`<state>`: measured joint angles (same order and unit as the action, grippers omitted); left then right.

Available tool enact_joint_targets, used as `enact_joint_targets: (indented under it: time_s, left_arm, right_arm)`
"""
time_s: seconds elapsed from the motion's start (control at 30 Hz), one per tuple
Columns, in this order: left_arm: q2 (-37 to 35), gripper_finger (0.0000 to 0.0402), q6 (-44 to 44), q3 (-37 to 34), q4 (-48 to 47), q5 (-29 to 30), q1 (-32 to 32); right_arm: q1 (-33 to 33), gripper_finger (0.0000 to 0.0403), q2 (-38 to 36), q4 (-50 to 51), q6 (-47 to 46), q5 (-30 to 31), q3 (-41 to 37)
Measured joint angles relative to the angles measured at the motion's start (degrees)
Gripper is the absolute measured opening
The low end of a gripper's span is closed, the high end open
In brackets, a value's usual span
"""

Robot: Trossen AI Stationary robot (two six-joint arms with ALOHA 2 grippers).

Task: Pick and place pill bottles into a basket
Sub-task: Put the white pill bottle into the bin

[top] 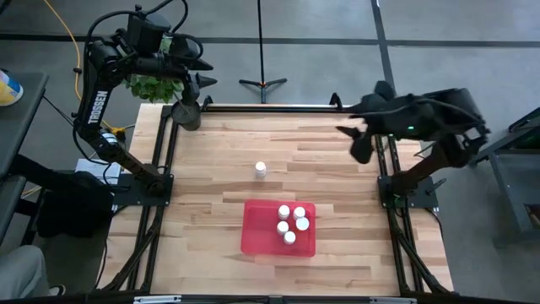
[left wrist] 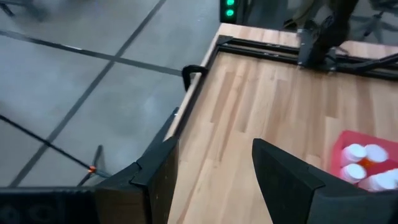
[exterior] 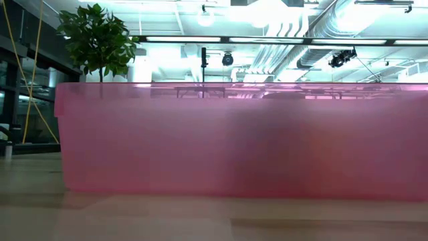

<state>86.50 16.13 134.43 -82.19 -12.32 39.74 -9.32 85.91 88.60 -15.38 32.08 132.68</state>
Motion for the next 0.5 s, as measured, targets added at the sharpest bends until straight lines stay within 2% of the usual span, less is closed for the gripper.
enact_joint_targets:
  time_s: [0.1, 0.2, 0.37, 0.5]
  left_arm:
    - [0.2, 0.0237, -1.2, -0.8, -0.1, -2.8, 0.0]
    - [0.3, 0.0237, -1.4, -3.2, -0.3, -5.5, 0.0]
    - [0.3, 0.0237, -1.7, -8.9, 0.7, -7.1, 0.0]
    - [0.3, 0.0237, -3.4, -14.0, 5.4, -9.4, 0.0]
  right_arm:
    - [0.0, 0.0226, -4.9, 1.0, -0.9, 0.5, -5.4]
    - [0.0, 0.0226, -11.6, -0.4, -2.3, 1.4, -14.8]
    - [0.0, 0.0226, -26.2, -12.1, -2.7, 1.9, -35.4]
    - [0.0, 0.0226, -37.9, -21.4, -4.5, 0.9, -49.9]
